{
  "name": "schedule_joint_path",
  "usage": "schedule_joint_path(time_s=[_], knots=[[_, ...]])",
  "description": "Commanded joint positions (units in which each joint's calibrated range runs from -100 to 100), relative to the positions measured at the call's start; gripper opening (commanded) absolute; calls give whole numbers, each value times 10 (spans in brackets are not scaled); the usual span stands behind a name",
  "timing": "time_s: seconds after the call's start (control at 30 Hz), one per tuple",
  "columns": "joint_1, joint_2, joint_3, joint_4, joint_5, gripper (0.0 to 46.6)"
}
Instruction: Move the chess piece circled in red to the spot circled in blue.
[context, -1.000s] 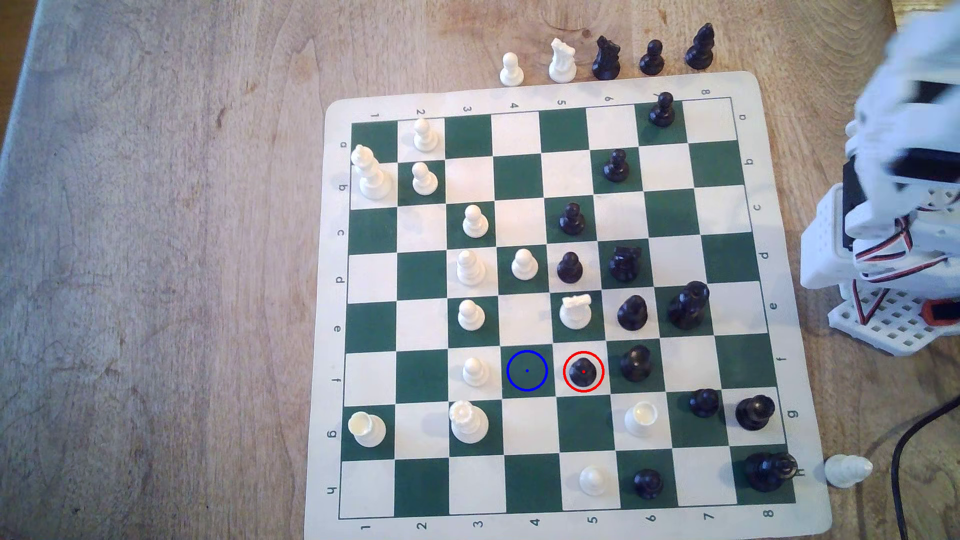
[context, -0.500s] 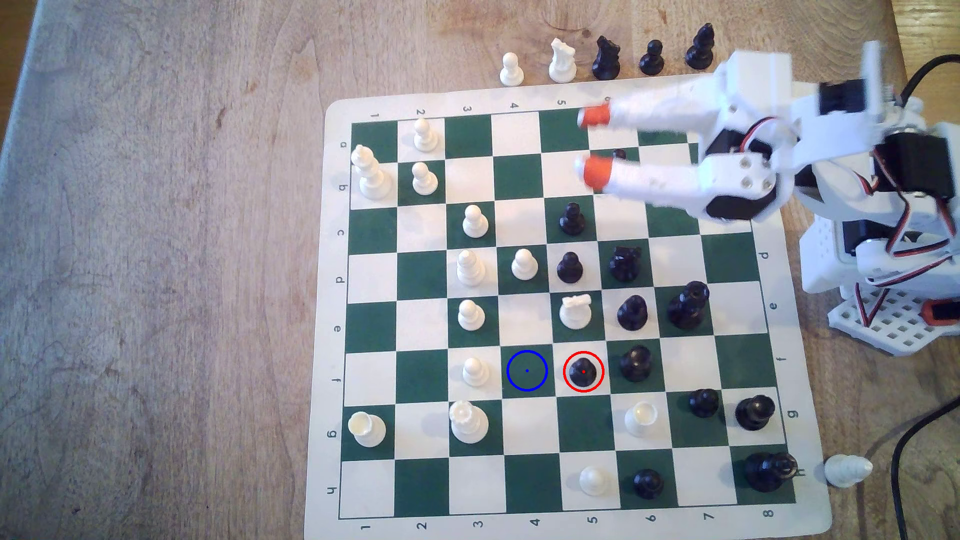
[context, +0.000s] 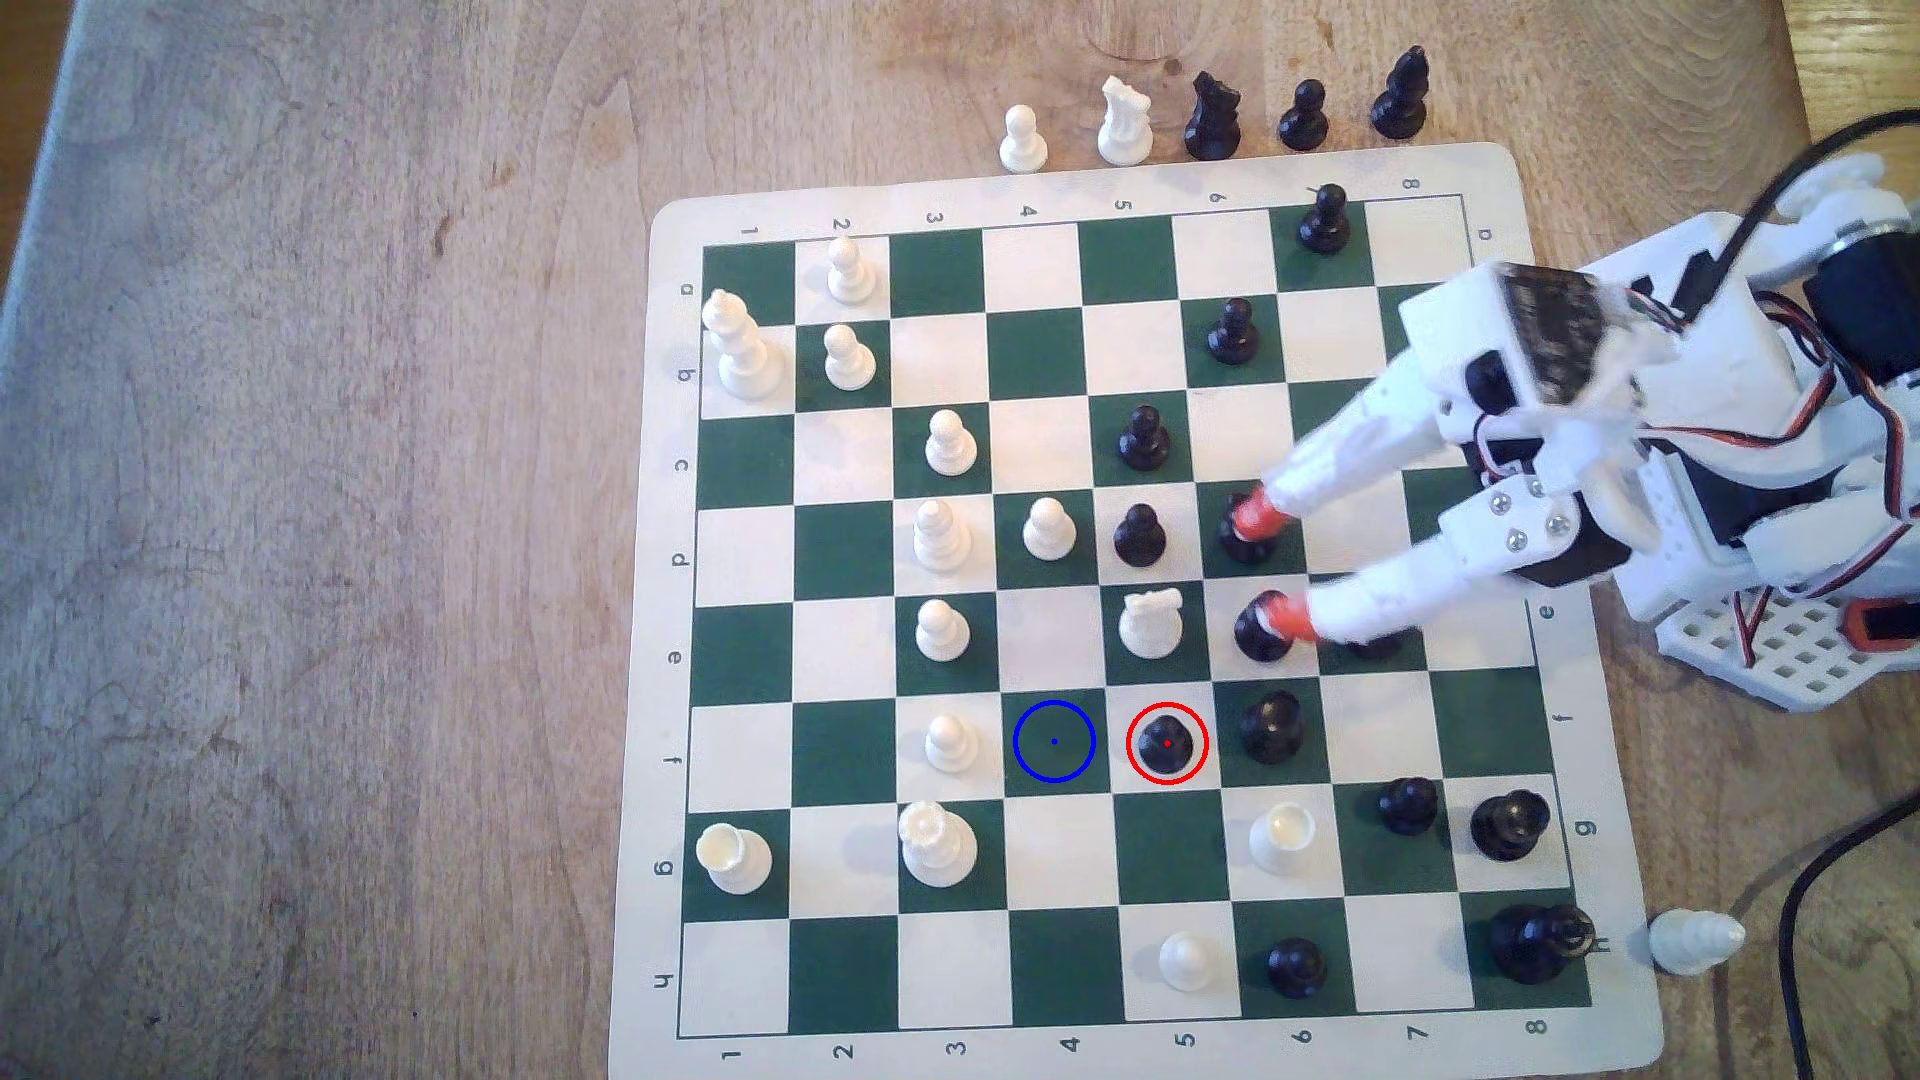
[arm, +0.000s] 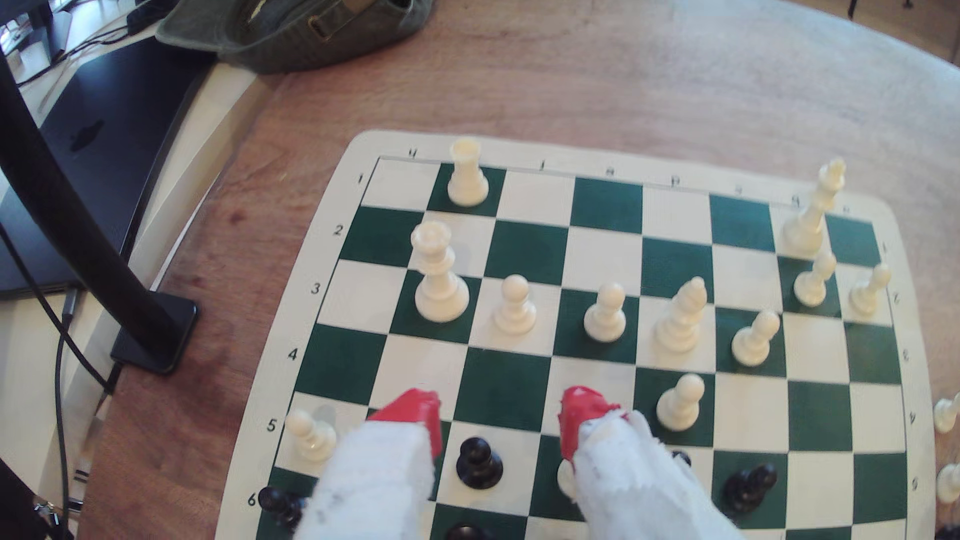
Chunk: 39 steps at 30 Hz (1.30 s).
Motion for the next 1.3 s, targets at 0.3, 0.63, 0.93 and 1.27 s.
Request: schedule_joint_path(time_s=[0.3, 0.63, 0.93, 1.27], knots=[[-33, 223, -67, -29, -39, 181], [-45, 375, -113, -94, -33, 186], [-37, 450, -120, -122, -19, 195], [-31, 504, -140, -152, -12, 173]])
